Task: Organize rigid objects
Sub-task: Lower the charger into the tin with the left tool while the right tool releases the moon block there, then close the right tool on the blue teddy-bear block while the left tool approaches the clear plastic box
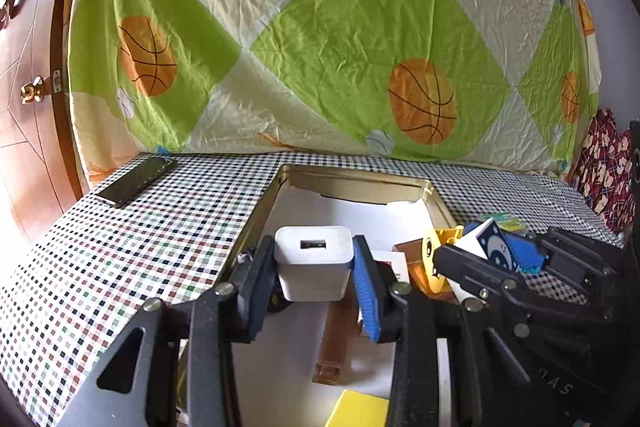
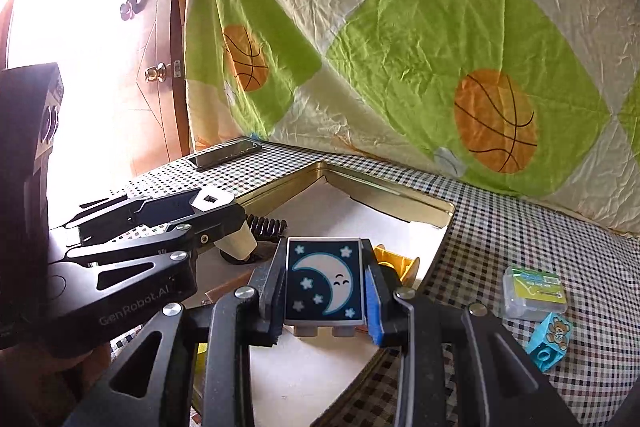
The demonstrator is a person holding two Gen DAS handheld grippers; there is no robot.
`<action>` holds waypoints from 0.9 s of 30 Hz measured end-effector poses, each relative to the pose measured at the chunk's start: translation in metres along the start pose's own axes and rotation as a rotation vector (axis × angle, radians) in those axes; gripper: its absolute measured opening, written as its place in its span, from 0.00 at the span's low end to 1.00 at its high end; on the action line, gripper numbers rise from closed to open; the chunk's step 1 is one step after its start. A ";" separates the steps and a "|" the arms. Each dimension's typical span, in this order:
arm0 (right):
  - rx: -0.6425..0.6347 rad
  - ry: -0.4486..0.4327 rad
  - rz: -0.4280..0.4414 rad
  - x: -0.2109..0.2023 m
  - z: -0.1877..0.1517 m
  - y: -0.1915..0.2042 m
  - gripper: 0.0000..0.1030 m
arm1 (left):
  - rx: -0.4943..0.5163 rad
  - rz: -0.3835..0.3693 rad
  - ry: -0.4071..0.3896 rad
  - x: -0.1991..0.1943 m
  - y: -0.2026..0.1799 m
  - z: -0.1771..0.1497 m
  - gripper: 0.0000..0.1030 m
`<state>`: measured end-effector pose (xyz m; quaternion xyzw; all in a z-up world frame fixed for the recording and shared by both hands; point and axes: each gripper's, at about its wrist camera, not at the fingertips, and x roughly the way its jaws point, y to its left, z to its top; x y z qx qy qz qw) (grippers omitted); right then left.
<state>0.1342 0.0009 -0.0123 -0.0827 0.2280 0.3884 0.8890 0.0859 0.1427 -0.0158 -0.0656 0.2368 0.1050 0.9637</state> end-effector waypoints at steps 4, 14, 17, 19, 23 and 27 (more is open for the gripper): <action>0.007 0.034 0.000 0.014 0.000 -0.004 0.34 | 0.019 0.014 0.036 0.011 0.000 0.002 0.36; 0.060 -0.036 -0.161 -0.025 -0.005 -0.043 0.63 | 0.025 0.061 -0.056 -0.010 -0.018 0.007 0.99; 0.108 -0.014 -0.281 -0.034 -0.012 -0.079 0.63 | 0.039 0.031 -0.078 -0.016 -0.036 0.008 0.99; 0.161 0.008 -0.345 -0.039 -0.019 -0.105 0.63 | 0.056 0.007 -0.078 -0.016 -0.052 0.008 0.99; 0.238 0.092 -0.412 -0.037 -0.031 -0.142 0.63 | 0.105 -0.038 -0.066 -0.012 -0.085 0.007 0.99; 0.263 0.194 -0.397 -0.020 -0.043 -0.155 0.63 | 0.136 -0.069 -0.049 -0.008 -0.111 0.007 0.99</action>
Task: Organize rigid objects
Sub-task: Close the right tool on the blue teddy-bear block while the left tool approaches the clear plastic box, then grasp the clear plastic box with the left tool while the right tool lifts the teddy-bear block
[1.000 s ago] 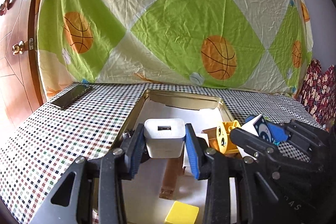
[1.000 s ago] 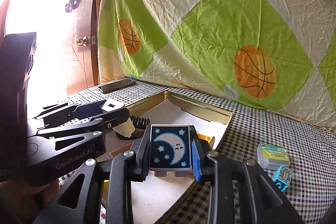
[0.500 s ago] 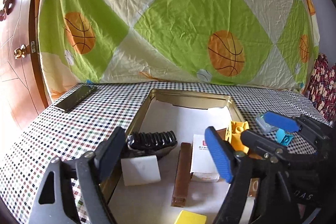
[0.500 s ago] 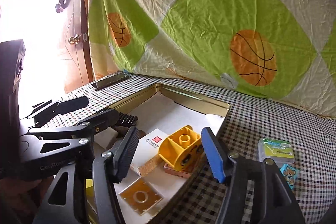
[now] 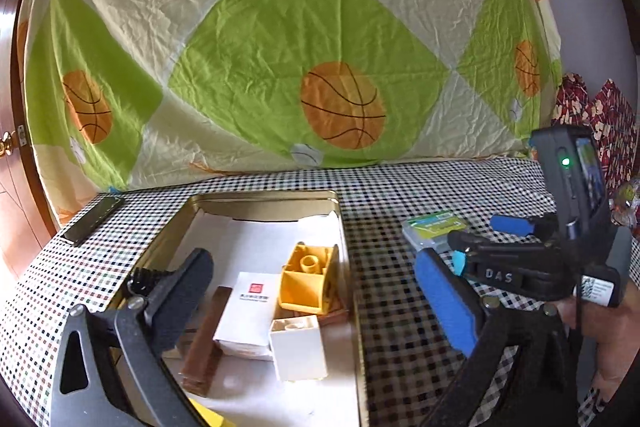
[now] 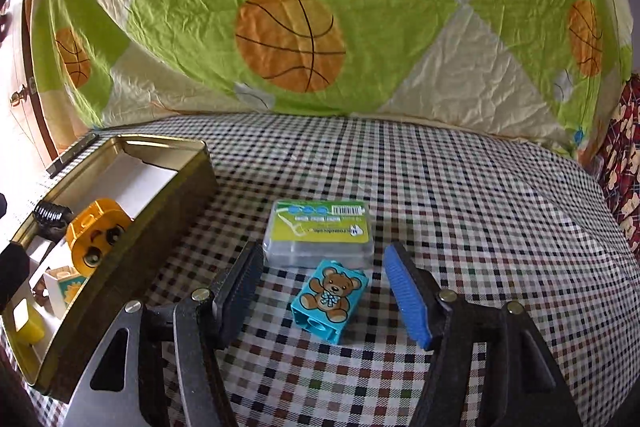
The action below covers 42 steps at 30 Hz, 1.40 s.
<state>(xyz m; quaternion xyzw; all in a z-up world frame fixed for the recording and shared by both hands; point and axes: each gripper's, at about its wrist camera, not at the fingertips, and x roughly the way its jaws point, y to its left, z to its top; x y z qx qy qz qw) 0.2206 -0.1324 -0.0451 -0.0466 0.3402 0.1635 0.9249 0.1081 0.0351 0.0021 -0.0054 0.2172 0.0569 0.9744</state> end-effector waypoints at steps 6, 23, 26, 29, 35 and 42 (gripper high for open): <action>0.001 0.105 0.060 0.024 -0.005 -0.002 0.56 | 0.007 -0.013 0.034 0.013 -0.020 0.003 0.99; 0.163 0.039 -0.076 0.019 -0.004 -0.119 0.33 | 0.059 -0.077 0.197 0.088 -0.113 0.028 0.99; 0.208 0.032 -0.075 0.018 -0.005 -0.137 0.33 | 0.071 -0.058 0.237 0.114 -0.126 0.031 0.99; 0.218 0.019 -0.075 0.016 -0.004 -0.141 0.33 | 0.078 -0.046 0.283 0.137 -0.135 0.031 0.99; 0.211 0.005 -0.075 0.015 -0.002 -0.139 0.33 | 0.065 -0.038 0.348 0.164 -0.141 0.030 0.99; 0.166 -0.031 -0.067 0.007 -0.001 -0.133 0.33 | 0.082 -0.044 0.393 0.175 -0.146 0.027 0.82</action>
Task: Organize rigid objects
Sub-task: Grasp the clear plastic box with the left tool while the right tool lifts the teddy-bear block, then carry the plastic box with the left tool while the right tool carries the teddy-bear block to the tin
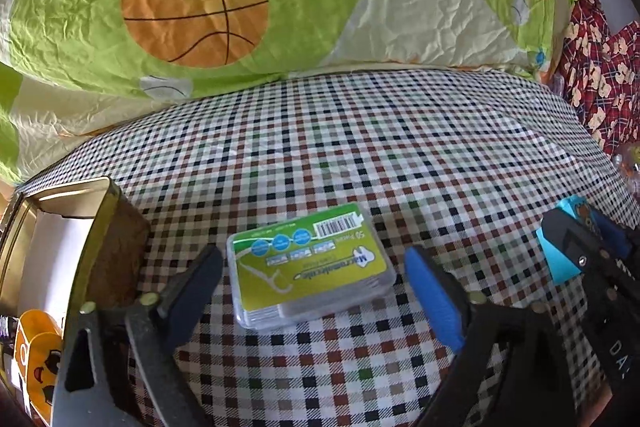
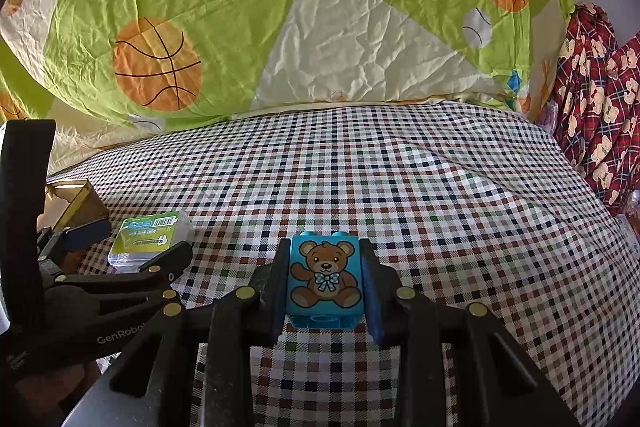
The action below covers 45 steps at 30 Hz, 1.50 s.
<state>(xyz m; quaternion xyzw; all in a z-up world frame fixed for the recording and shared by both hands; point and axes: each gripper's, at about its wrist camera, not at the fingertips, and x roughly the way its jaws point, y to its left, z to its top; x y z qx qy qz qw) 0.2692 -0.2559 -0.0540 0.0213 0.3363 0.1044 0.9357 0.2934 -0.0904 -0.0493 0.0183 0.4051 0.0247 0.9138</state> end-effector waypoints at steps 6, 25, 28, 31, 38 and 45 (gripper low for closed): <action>-0.013 -0.030 0.026 -0.006 0.000 0.003 0.33 | 0.012 -0.019 -0.029 -0.010 0.004 -0.006 0.77; -0.021 -0.048 0.069 -0.010 -0.001 0.007 0.33 | 0.001 -0.056 0.050 -0.001 0.004 -0.009 0.89; -0.024 -0.050 0.073 -0.011 -0.001 0.007 0.33 | -0.037 -0.099 0.062 0.000 0.010 -0.010 0.78; -0.021 -0.056 0.079 -0.013 -0.002 0.006 0.33 | -0.054 -0.102 0.034 -0.006 0.012 -0.013 0.78; -0.019 -0.083 0.102 -0.020 -0.003 0.004 0.33 | -0.082 -0.082 -0.078 -0.038 0.014 -0.027 0.78; -0.015 -0.126 0.127 -0.030 -0.004 0.006 0.33 | -0.124 -0.046 -0.226 -0.070 0.026 -0.038 0.78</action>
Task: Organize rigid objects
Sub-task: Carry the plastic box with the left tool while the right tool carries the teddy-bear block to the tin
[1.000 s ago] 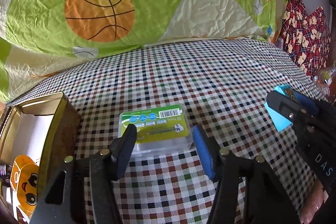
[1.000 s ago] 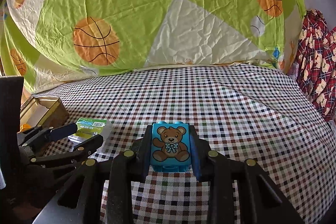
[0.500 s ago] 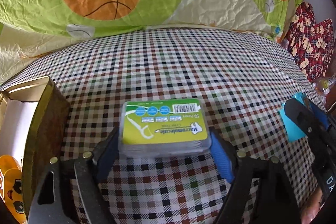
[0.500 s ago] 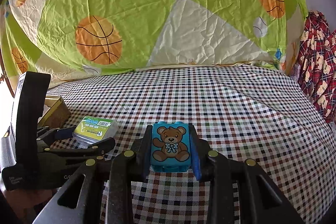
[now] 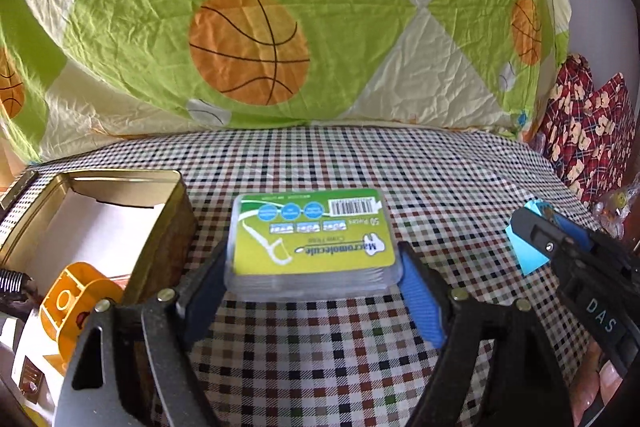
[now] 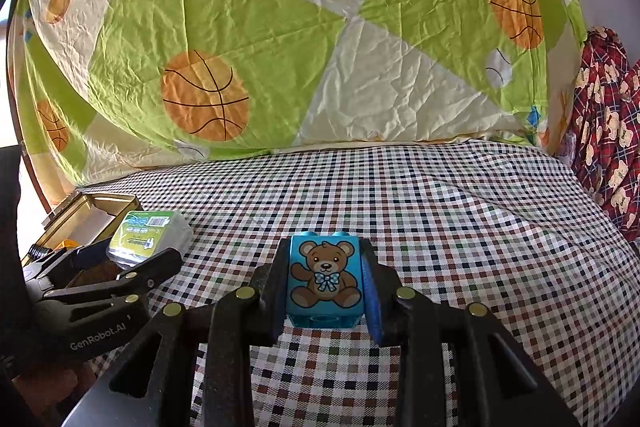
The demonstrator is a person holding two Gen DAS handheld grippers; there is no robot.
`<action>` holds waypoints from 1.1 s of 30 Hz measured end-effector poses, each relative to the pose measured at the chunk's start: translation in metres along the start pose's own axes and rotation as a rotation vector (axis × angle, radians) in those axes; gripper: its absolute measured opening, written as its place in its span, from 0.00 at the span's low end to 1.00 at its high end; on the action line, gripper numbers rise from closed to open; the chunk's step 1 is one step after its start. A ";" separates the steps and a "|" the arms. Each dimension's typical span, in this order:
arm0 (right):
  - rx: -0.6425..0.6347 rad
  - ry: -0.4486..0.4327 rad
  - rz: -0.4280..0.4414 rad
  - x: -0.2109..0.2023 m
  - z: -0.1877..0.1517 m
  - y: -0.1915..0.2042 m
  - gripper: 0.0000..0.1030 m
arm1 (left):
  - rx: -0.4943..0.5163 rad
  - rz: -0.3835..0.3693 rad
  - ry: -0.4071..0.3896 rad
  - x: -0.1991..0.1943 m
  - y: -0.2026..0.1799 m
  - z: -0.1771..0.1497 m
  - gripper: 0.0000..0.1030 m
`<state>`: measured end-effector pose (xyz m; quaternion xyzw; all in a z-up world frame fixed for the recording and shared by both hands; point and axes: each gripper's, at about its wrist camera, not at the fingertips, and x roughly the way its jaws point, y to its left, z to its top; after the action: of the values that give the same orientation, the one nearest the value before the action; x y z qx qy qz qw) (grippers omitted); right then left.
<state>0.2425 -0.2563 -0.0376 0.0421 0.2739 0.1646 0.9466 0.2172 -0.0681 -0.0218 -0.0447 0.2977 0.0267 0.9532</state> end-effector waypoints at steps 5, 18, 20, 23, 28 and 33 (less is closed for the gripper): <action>0.002 -0.018 0.003 -0.005 0.000 0.003 0.33 | -0.007 0.017 -0.107 -0.022 0.007 -0.002 0.78; -0.056 -0.078 0.006 -0.025 -0.005 0.021 0.33 | -0.015 0.041 -0.219 -0.062 0.021 -0.017 0.79; -0.055 -0.081 0.008 -0.026 -0.005 0.022 0.33 | -0.017 0.041 -0.232 -0.067 0.024 -0.019 0.79; -0.058 -0.087 0.013 -0.028 -0.006 0.023 0.33 | -0.022 0.042 -0.257 -0.074 0.028 -0.022 0.79; -0.077 -0.106 0.019 -0.034 -0.008 0.028 0.33 | -0.024 0.052 -0.308 -0.087 0.031 -0.027 0.79; -0.116 -0.136 0.030 -0.040 -0.010 0.034 0.33 | -0.021 0.055 -0.322 -0.090 0.032 -0.029 0.79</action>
<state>0.1953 -0.2377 -0.0202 0.0026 0.1981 0.1913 0.9613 0.1243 -0.0417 0.0040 -0.0418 0.1419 0.0629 0.9870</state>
